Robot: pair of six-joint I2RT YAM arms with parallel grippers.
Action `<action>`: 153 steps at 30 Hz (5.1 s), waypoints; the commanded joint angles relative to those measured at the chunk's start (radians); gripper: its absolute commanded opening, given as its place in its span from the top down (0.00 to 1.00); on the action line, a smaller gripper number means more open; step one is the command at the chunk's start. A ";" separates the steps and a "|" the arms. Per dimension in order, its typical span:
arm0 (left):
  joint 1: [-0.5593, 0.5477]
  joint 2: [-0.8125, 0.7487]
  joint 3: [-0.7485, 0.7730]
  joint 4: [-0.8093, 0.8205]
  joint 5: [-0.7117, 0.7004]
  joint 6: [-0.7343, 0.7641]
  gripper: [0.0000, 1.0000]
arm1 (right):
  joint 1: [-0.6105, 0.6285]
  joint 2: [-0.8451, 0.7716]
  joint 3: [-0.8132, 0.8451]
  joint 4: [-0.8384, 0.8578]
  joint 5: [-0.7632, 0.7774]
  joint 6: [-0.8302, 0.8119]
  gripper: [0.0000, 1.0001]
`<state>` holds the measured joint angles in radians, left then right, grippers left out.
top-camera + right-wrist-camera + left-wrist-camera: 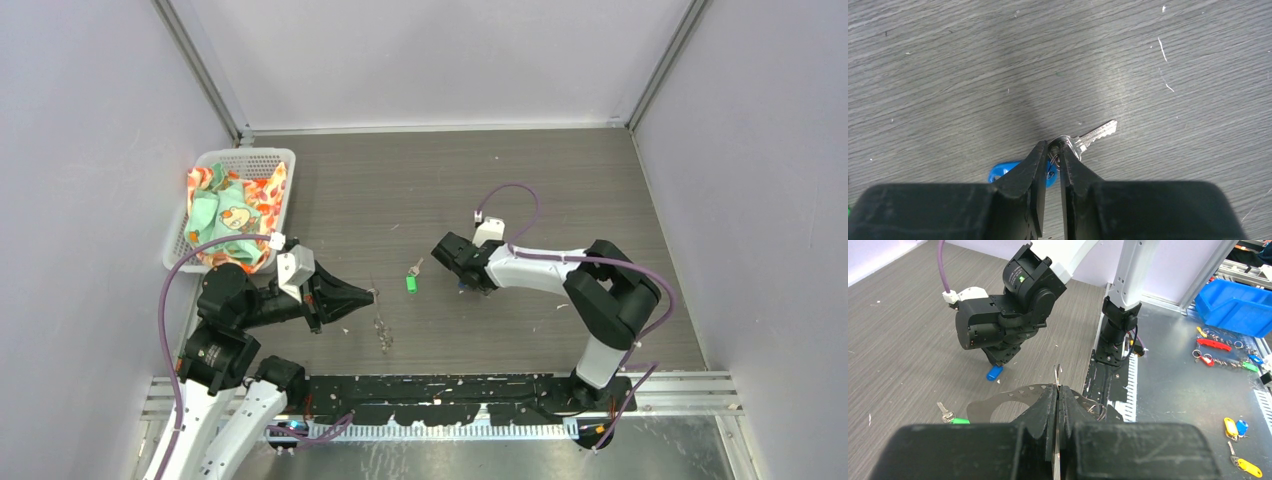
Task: Put the keys on the keyring
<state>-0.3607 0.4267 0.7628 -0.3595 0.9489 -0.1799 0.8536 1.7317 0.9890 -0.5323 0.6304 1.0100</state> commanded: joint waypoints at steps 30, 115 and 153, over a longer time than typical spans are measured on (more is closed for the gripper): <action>0.000 0.058 -0.025 -0.067 -0.183 0.034 0.99 | 0.042 -0.624 -0.313 0.504 -0.670 -0.564 0.99; 0.000 0.046 -0.004 -0.078 -0.154 0.025 1.00 | 0.205 -0.261 -0.346 0.653 -0.334 -0.687 0.43; 0.000 0.058 0.000 -0.074 -0.157 0.017 1.00 | 0.205 -0.221 -0.327 0.691 -0.292 -0.709 0.99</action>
<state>-0.3607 0.4915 0.7177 -0.4637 0.7856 -0.1509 1.0565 1.5192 0.6323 0.1268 0.3344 0.3122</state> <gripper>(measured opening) 0.018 0.025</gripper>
